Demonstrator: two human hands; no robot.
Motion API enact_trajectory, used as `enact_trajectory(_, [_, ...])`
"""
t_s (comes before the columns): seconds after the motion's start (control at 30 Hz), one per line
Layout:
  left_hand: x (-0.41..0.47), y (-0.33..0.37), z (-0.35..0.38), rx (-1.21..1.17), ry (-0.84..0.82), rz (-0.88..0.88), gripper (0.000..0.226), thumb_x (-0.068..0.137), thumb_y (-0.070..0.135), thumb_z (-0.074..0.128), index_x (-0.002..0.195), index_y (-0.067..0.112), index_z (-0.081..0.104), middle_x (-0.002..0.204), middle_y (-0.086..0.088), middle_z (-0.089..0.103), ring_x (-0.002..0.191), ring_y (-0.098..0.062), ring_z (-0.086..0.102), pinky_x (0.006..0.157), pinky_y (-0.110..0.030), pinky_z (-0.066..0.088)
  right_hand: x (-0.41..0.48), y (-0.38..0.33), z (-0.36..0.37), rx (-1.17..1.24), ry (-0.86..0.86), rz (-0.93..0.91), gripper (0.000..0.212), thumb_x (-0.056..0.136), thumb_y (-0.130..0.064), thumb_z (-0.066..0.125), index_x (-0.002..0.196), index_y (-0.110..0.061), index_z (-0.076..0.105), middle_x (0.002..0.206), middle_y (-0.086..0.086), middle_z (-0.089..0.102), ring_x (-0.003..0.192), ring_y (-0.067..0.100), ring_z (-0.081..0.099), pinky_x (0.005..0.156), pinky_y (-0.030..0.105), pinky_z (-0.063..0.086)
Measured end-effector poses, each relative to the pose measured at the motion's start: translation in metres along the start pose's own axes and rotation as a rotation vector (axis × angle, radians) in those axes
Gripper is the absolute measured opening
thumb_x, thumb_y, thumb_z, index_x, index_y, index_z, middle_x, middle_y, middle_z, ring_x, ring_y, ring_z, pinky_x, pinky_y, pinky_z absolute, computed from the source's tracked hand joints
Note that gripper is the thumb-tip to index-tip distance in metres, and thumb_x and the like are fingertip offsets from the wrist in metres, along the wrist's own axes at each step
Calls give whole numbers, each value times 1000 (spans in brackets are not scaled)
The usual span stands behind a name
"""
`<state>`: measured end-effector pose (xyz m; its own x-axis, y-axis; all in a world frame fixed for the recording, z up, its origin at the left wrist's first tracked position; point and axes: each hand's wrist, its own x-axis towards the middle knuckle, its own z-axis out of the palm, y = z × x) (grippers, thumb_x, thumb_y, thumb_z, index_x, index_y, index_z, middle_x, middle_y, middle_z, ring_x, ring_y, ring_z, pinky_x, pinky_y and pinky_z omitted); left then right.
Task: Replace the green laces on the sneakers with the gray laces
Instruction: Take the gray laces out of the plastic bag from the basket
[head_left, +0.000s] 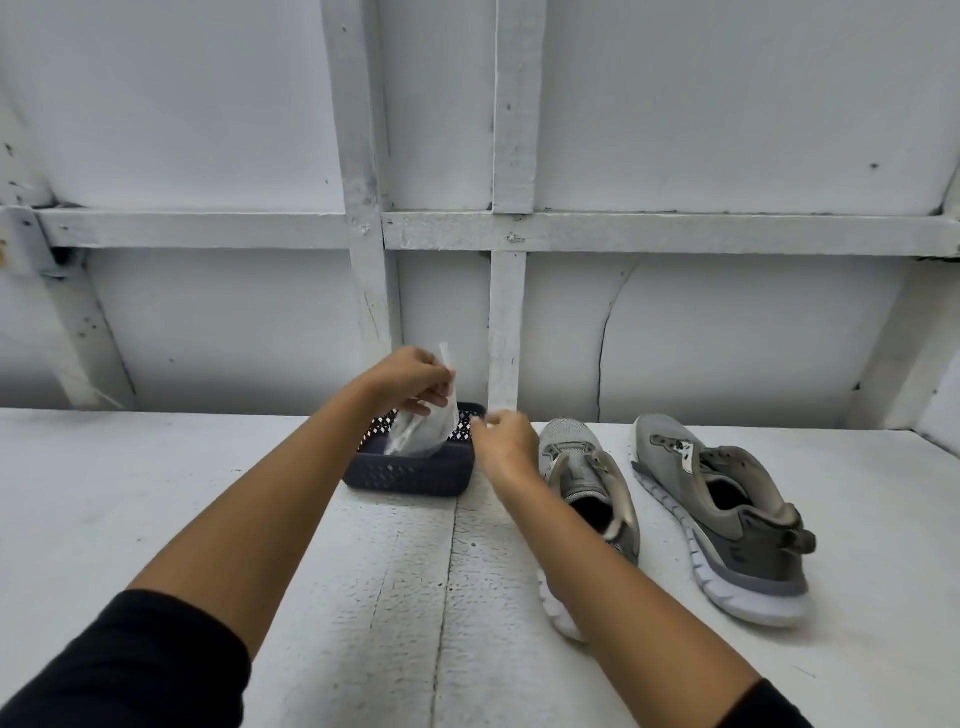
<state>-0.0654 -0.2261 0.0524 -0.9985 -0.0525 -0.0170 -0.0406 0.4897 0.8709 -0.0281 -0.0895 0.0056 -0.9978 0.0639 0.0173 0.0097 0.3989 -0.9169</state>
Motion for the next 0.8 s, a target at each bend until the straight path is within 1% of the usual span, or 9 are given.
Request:
enact_trajectory(0.03, [-3, 6, -1, -4, -16, 10, 20, 95, 18, 53, 78, 8, 54, 73, -7, 61, 70, -16, 63, 68, -31, 53, 2, -7, -4, 34, -2, -60, 28, 94, -19, 51, 88, 3, 66, 87, 16, 67, 78, 27, 60, 76, 38, 49])
enact_trajectory(0.1, [-10, 20, 2, -14, -40, 39, 18, 95, 19, 54, 81, 7, 55, 75, -7, 62, 70, -17, 63, 72, -34, 56, 9, -20, -15, 141, -68, -104, 27, 94, -21, 54, 85, 1, 67, 78, 12, 64, 73, 22, 56, 82, 43, 52])
enact_trajectory(0.2, [-20, 39, 10, -110, -54, 107, 16, 95, 18, 53, 85, 6, 56, 76, -7, 62, 67, -17, 62, 63, -28, 55, 20, -32, -39, 288, -196, -127, 25, 92, -24, 59, 92, 0, 66, 78, 7, 63, 72, 19, 60, 71, 34, 57])
enact_trajectory(0.3, [-26, 52, 15, -247, -125, 147, 13, 94, 13, 53, 86, 5, 59, 72, -5, 63, 63, -13, 63, 65, -28, 56, 24, -36, -65, 410, -239, -168, 25, 90, -23, 62, 94, 1, 64, 81, 12, 67, 69, 20, 64, 61, 27, 54])
enact_trajectory(0.33, [-27, 54, 18, -289, -153, 152, 12, 94, 12, 53, 87, 5, 61, 70, -4, 64, 61, -11, 64, 63, -26, 56, 23, -37, -73, 424, -252, -182, 21, 90, -22, 62, 89, -1, 64, 80, 12, 67, 68, 20, 64, 61, 27, 56])
enact_trajectory(0.4, [-27, 55, 26, -337, -195, 163, 13, 94, 11, 53, 87, 5, 63, 68, -3, 67, 59, -9, 65, 61, -23, 56, 25, -35, -86, 402, -270, -207, 16, 90, -17, 62, 81, -4, 62, 84, 16, 67, 73, 26, 65, 72, 33, 58])
enact_trajectory(0.5, [-25, 55, 41, -368, -269, 176, 15, 95, 9, 51, 87, 4, 63, 70, -5, 67, 61, -9, 65, 63, -20, 57, 24, -29, -103, 305, -253, -204, 17, 92, -12, 59, 78, -3, 59, 90, 22, 65, 82, 31, 65, 81, 39, 56])
enact_trajectory(0.67, [-28, 58, 66, -327, -315, 211, 16, 96, 6, 48, 83, 6, 57, 75, -9, 60, 63, -10, 63, 68, -21, 55, 18, -17, -117, 229, -190, -191, 23, 93, 0, 51, 70, -4, 50, 74, 15, 61, 64, 22, 64, 56, 23, 58])
enact_trajectory(0.8, [-30, 61, 66, -399, -254, 193, 18, 97, 4, 44, 82, 5, 53, 73, -9, 55, 67, -18, 60, 71, -35, 58, 21, -4, -131, 269, -34, -108, 24, 90, 5, 44, 67, -2, 51, 71, 15, 61, 57, 21, 64, 54, 26, 58])
